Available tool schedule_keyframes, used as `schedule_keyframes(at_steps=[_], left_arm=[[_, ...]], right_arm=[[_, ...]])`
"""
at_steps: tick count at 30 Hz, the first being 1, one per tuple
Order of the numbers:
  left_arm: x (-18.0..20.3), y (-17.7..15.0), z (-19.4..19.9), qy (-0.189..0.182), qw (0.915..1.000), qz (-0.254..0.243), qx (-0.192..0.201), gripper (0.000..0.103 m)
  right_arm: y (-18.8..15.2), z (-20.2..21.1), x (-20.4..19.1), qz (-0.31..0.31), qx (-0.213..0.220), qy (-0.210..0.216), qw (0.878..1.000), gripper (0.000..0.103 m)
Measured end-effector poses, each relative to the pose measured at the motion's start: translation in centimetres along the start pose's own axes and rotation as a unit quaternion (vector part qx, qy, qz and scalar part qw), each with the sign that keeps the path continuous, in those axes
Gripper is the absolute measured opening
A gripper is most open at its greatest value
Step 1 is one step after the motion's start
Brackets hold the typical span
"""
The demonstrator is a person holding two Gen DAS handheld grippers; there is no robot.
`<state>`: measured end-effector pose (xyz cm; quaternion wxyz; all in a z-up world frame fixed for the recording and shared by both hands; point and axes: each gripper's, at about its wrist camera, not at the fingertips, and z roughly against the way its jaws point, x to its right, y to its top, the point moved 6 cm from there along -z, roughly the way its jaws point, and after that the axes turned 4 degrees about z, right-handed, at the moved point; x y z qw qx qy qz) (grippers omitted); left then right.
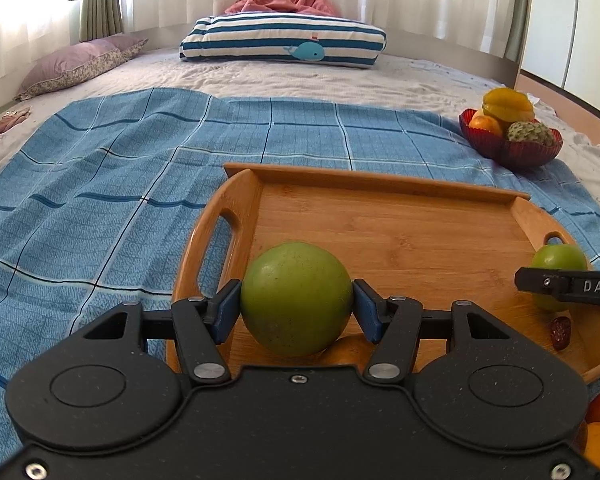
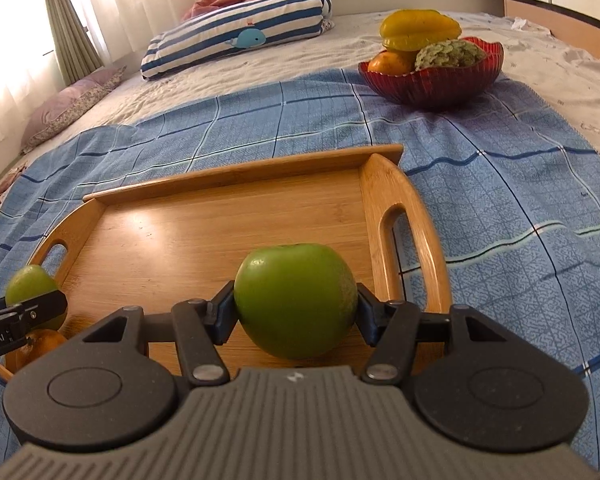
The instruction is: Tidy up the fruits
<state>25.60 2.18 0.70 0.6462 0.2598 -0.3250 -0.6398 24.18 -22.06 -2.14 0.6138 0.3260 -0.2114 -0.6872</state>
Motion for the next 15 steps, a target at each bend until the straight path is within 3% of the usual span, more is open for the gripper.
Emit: schedule_keyframes(at_steps=[15], left_arm=[[0.01,-0.21,-0.46,0.000,1.0000,-0.004,-0.005,0.057]], right_arm=[[-0.01,-0.15,-0.08,0.010,-0.003,-0.006,1.000,0.062]])
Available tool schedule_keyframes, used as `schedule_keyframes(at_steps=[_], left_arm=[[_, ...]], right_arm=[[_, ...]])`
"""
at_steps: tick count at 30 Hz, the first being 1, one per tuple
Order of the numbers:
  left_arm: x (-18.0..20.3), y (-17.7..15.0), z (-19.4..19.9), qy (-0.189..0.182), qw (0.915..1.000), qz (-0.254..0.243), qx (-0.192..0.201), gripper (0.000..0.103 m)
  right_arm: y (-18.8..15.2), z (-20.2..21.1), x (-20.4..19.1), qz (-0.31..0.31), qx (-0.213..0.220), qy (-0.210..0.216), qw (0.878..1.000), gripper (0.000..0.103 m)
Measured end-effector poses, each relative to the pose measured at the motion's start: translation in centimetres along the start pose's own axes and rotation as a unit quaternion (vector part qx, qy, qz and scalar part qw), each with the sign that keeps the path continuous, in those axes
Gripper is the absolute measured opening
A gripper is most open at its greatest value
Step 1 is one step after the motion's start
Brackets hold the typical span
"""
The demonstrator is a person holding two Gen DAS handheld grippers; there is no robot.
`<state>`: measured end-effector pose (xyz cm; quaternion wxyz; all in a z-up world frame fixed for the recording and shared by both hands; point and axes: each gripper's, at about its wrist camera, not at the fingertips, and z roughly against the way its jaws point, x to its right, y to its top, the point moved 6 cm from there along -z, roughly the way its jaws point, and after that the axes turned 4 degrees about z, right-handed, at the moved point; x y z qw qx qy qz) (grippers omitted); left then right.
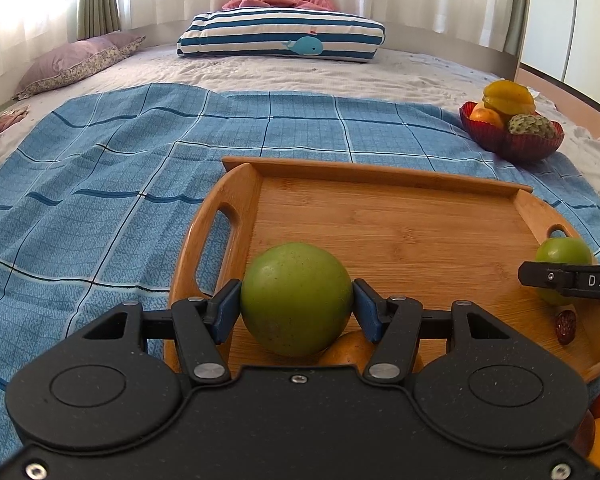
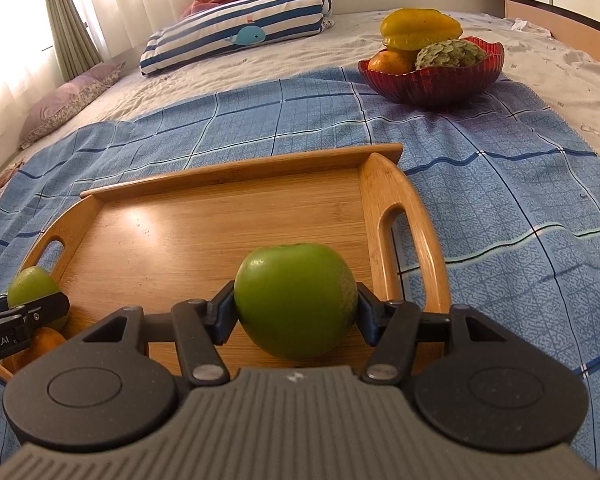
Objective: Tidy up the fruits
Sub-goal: 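Open both tools to drop the green apples onto the tray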
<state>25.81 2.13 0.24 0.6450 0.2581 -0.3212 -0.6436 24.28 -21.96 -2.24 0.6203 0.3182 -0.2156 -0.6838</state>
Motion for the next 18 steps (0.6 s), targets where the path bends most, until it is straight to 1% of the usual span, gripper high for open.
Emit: schedule_keyframes(at_steps=[2,4,5,6,7,8,10,15,17,18], left_arm=[[0.0,0.0,0.0,0.000,1.0000,0.001,0.000,0.057],[0.0,0.0,0.0,0.000,1.0000,0.002,-0.001,0.057],[0.0,0.0,0.0,0.000,1.0000,0.003,-0.002,0.057],[0.0,0.0,0.1,0.000,1.0000,0.004,-0.001,0.057],[0.0,0.1,0.3,-0.002,1.0000,0.003,0.005,0.059],[0.0,0.2,0.6,-0.002,0.9999,0.001,0.012,0.061],[0.1,0.6,1.4,-0.004,0.9997,-0.004,0.024,0.074],[0.5,0.8,2.9,-0.008,0.9991,-0.019,0.038,0.076],[0.8,0.6,3.7,-0.007,0.9983,-0.030,0.049,0.080],[0.9,0.6,4.1,-0.008,0.9979,-0.033,0.056,0.082]], right_arm=[[0.0,-0.1,-0.1,0.005,-0.002,-0.002,1.000,0.063],[0.0,0.0,-0.1,0.005,-0.004,0.000,1.000,0.068],[0.0,0.0,-0.2,0.003,-0.005,0.003,1.000,0.068],[0.1,0.0,-0.2,0.002,-0.005,0.006,1.000,0.074],[0.1,0.1,-0.1,0.001,-0.005,0.008,1.000,0.074],[0.2,0.2,-0.1,0.001,-0.003,0.010,1.000,0.074],[0.4,0.7,-0.1,0.001,0.003,0.010,1.000,0.076],[0.7,2.1,0.4,-0.011,0.017,0.022,1.000,0.080],[0.6,2.9,0.6,-0.019,0.024,0.028,0.999,0.082],[0.5,3.4,0.7,-0.023,0.029,0.032,0.999,0.085]])
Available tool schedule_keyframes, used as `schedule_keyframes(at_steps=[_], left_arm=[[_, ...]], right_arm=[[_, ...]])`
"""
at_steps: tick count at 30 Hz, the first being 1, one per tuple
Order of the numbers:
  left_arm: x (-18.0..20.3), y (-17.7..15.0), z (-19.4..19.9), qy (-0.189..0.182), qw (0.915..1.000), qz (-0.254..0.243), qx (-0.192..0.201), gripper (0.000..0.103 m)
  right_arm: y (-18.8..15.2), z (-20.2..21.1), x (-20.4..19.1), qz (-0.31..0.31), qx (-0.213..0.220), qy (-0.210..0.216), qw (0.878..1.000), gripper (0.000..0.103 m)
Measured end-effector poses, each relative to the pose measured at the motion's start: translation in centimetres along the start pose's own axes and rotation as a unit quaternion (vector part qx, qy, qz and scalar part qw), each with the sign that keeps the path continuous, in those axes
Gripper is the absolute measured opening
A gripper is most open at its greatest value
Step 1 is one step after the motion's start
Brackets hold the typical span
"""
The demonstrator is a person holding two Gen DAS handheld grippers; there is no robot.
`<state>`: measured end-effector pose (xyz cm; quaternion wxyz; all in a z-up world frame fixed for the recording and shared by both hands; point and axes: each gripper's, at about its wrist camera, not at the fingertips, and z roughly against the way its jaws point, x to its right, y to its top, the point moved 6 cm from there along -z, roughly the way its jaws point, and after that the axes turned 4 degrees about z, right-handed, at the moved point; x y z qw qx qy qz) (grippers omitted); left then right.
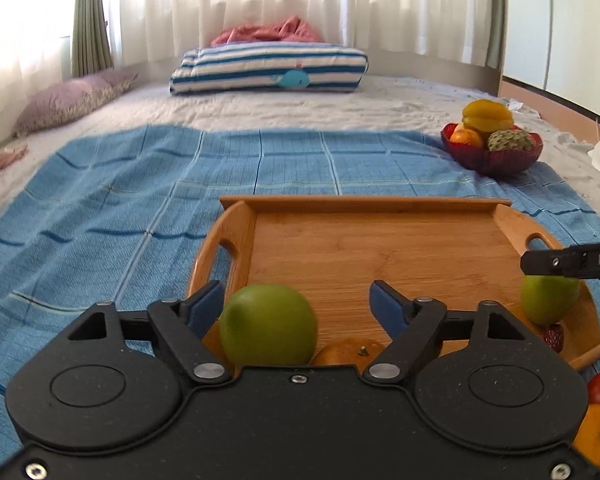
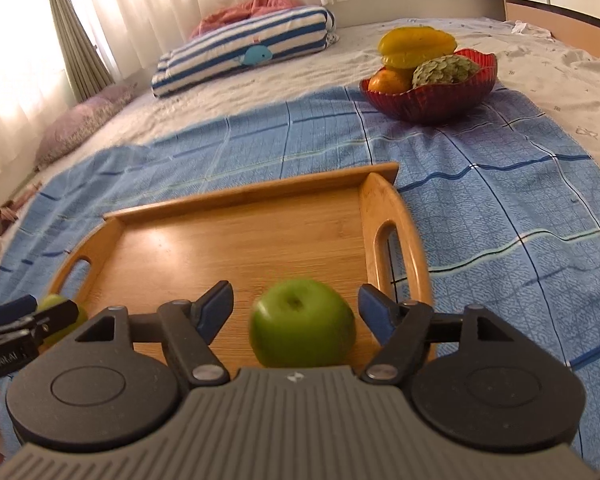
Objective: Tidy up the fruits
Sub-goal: 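Open both tools to drop the green apples onto the tray, then move the left tool to the dark red plum while the right tool reaches the orange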
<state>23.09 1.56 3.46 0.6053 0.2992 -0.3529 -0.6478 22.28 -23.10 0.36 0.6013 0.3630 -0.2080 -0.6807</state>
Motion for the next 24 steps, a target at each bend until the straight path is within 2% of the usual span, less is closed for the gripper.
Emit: schedule_keyframes(at_steps=[6,13,24], left_arm=[[0.9,-0.2,3.1,-0.018,0.9994,-0.005,0.030,0.086],[2.5,-1.0,7.0,-0.047,0.9964,-0.018,0.068,0.093],[4.4,-4.1,9.5,-0.073,0.9941,-0.045,0.067,0.094]], right_arm=[[-0.8,3.2,0.5,-0.014,0.045,0.016,0.999,0.089],[-3.0,6.6,0.5,-0.008,0.092,0.001,0.996,0.091],[-8.4,11.2,-1.0,0.010,0.165,-0.036,0.986,0.097]])
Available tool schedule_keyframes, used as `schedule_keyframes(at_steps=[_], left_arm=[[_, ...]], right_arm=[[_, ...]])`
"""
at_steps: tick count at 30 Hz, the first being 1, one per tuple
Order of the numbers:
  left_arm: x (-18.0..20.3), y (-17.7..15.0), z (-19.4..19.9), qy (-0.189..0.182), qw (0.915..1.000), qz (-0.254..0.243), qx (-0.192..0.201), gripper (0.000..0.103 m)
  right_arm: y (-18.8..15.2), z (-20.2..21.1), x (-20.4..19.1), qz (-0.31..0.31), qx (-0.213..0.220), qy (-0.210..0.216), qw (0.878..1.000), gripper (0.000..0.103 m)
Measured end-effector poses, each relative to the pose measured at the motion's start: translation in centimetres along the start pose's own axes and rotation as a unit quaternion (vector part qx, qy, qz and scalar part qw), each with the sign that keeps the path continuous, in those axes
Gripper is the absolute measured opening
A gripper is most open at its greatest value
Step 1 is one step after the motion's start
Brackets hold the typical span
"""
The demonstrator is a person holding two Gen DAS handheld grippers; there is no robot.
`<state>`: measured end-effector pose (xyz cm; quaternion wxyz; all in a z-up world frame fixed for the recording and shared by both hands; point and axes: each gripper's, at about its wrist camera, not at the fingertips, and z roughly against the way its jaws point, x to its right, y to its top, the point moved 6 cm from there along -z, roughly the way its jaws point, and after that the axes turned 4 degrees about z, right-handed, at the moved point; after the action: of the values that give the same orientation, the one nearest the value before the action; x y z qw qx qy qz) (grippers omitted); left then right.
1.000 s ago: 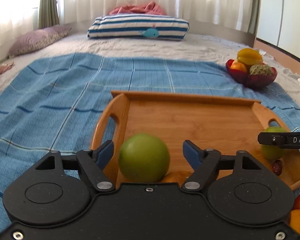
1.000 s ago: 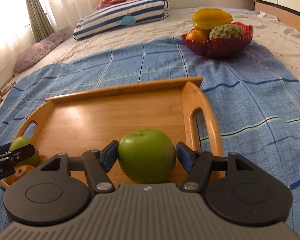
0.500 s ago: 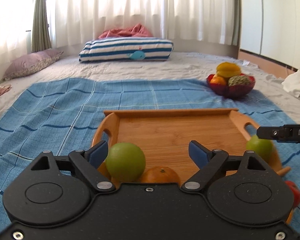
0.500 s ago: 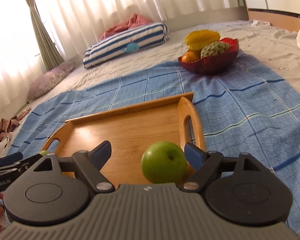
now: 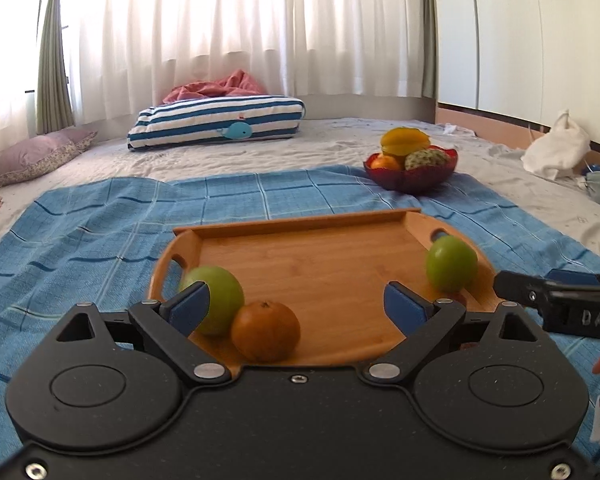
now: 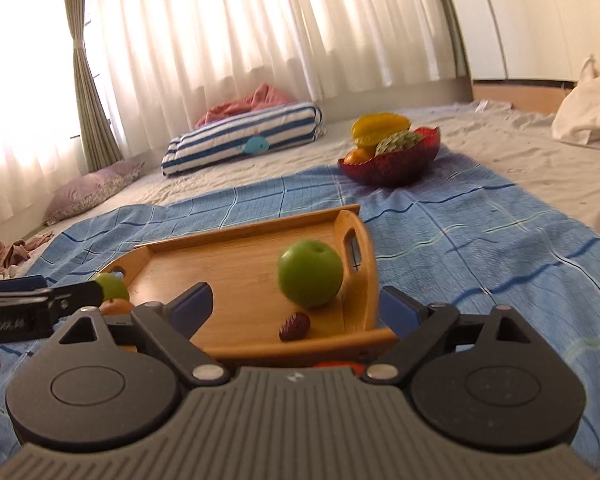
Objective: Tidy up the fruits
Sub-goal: 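Move the left tool to the dark red plum while the right tool reaches the orange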
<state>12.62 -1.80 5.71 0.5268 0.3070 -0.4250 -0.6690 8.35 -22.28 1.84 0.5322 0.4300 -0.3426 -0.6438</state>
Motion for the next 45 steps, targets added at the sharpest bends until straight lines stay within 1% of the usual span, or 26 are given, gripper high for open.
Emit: schedule_keyframes(at_steps=[2,5,12,15,20,25,31,36,43,45], left_arm=[[0.2,-0.4,0.1,-0.006,1.0000,0.003,-0.004,0.094],[0.6,-0.8,0.2,-0.013,0.9999,0.004,-0.008,0.094],[1.6,-1.8,-0.2,-0.022,0.9996,-0.003,-0.017,0.095],[1.8,-2.0,-0.5,-0.027,0.9994,-0.003,-0.022,0.095],[2.4,-2.2,-0.8,-0.030,0.9991,-0.013,-0.027,0.095],[3.0,-2.6,-1.2,-0.037,0.9986,-0.015,-0.035,0.095],[3.4,-2.8,-1.6,-0.046,0.9980,-0.013,-0.042,0.095],[3.7,-2.9,-1.7,-0.049,0.9977,-0.015,-0.044,0.095],[3.6,-3.1,-1.9,-0.050,0.9974,-0.008,-0.051,0.094],[3.6,-3.1,-1.9,-0.051,0.9973,-0.007,-0.051,0.094]], right_arm=[[-0.7,1.0,0.1,-0.007,0.008,-0.003,1.000,0.097],[-1.7,2.2,0.0,-0.007,0.017,-0.008,1.000,0.101],[-3.3,4.2,-1.0,0.039,0.039,-0.023,0.998,0.102],[-4.3,5.0,-1.4,0.043,0.042,-0.018,0.998,0.102],[-5.4,5.7,-1.9,0.044,0.042,0.004,0.998,0.100],[-6.2,6.1,-2.4,0.050,0.041,0.009,0.998,0.094],[-7.2,6.2,-3.6,0.082,0.031,0.011,0.996,0.084],[-7.7,5.9,-4.5,0.095,0.023,0.020,0.995,0.079],[-8.2,4.9,-5.3,0.090,0.013,0.020,0.996,0.066],[-8.5,4.7,-5.3,0.084,0.014,0.016,0.996,0.064]])
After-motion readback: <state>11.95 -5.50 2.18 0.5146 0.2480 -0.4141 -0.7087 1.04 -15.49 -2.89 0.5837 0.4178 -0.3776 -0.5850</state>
